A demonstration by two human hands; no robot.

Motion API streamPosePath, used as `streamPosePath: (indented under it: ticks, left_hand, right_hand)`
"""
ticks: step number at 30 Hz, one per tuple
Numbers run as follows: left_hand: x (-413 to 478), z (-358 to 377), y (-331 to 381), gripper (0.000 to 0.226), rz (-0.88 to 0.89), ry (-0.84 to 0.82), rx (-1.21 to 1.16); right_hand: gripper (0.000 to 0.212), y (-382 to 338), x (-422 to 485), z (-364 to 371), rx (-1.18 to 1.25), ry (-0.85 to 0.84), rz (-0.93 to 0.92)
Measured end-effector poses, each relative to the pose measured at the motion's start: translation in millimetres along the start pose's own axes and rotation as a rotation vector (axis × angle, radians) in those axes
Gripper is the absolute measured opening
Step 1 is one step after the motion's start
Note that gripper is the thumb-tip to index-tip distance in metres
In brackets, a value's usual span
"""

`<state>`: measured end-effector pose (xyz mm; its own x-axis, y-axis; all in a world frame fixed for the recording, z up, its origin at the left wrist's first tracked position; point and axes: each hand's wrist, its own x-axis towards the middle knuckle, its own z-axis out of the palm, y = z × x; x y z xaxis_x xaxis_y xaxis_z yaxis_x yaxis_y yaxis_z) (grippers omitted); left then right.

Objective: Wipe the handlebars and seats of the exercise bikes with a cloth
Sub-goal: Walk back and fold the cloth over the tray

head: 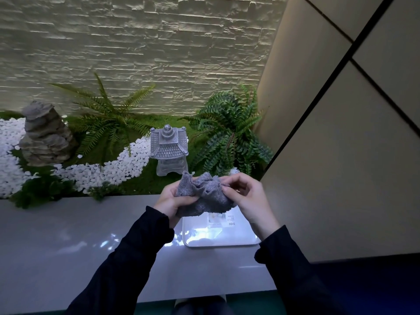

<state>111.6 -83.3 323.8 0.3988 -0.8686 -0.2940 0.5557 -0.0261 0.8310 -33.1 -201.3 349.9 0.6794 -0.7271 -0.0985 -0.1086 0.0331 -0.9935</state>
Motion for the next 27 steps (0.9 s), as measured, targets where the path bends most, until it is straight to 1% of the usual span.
streamPosePath:
  ticks: [3, 8, 11, 13, 16, 18, 21, 23, 27]
  left_hand:
    - [-1, 0, -1, 0.046, 0.013, 0.023, -0.004]
    - [-2, 2, -5, 0.042, 0.025, 0.095, -0.048]
    - [-3, 1, -7, 0.037, 0.019, 0.124, -0.066]
    - [-3, 1, -7, 0.036, 0.017, 0.133, -0.077]
    - [-4, 1, -6, 0.043, 0.033, 0.077, -0.106]
    - [-3, 3, -5, 0.046, 0.047, 0.035, -0.114]
    - [-1, 8, -2, 0.034, 0.069, 0.075, -0.106]
    - [-1, 11, -1, 0.026, 0.092, 0.106, -0.077]
    - [-1, 12, 1, 0.02, 0.135, 0.18, 0.083]
  right_hand:
    - [0.023, 2, -1, 4, -0.032, 0.107, -0.026]
    - [0.027, 4, -2, 11, -0.029, 0.243, -0.082]
    - [0.031, 3, -2, 9, 0.009, 0.266, -0.125]
    - [0.032, 2, -3, 7, -0.009, 0.271, -0.142]
    - [0.027, 0, -3, 6, -0.013, 0.252, -0.142]
    - [0.029, -1, -4, 4, -0.014, 0.247, -0.141]
    - [0.032, 0, -5, 2, -0.099, 0.294, -0.166]
    - [0.03, 0, -5, 0, -0.132, 0.328, -0.177]
    - [0.028, -1, -3, -4, -0.135, 0.337, -0.229]
